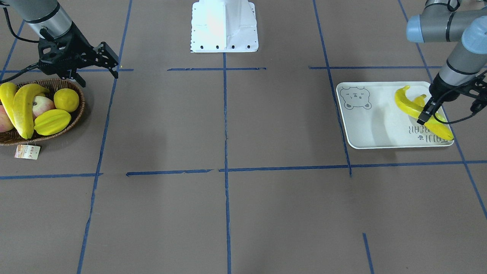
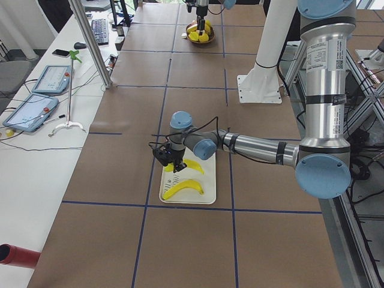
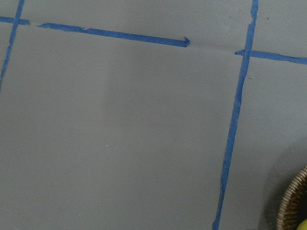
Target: Transfer all bananas from basket to plate
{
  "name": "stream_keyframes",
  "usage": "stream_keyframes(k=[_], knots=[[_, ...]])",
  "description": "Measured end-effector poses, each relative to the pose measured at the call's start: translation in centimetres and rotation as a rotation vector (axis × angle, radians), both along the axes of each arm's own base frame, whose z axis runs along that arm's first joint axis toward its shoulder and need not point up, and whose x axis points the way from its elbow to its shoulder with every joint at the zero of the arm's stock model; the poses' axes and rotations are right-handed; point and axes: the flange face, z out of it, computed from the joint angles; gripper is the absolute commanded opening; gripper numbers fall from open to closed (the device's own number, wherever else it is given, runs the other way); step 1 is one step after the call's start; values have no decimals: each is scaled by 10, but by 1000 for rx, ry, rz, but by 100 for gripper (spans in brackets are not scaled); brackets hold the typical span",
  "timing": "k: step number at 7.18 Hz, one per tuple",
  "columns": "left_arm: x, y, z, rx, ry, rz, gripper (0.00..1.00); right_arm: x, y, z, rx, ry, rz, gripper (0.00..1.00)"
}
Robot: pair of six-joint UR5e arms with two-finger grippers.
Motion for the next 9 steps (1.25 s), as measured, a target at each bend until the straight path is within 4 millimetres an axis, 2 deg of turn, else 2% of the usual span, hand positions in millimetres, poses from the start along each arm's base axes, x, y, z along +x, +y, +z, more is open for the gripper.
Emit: stream_keyframes(k=[1,2,3,5,6,7,8,9], knots=[[0,-2,15,-5,14,-8,39,-1,-1,-1,0,0,2,100],[2,-3,27,-4,20,-8,86,-2,-1,-2,2,-2,3,100],[3,-5,38,5,25,-5,100,-2,-1,-3,2,-4,3,100],[3,-3,53,48,50,14,100,-1,-1,-4,3,-7,2,100],[-2,-4,50,50,87,28,100,0,-1,-3,2,-6,3,100],[-18,-7,34,44,158,32,100,2,-1,-1,-1,-2,4,100],[-33,-11,7,57,221,34,100,6,-1,5,-4,7,7,100],[-31,-12,-32,85,259,58,100,15,-1,15,-2,25,6,100]])
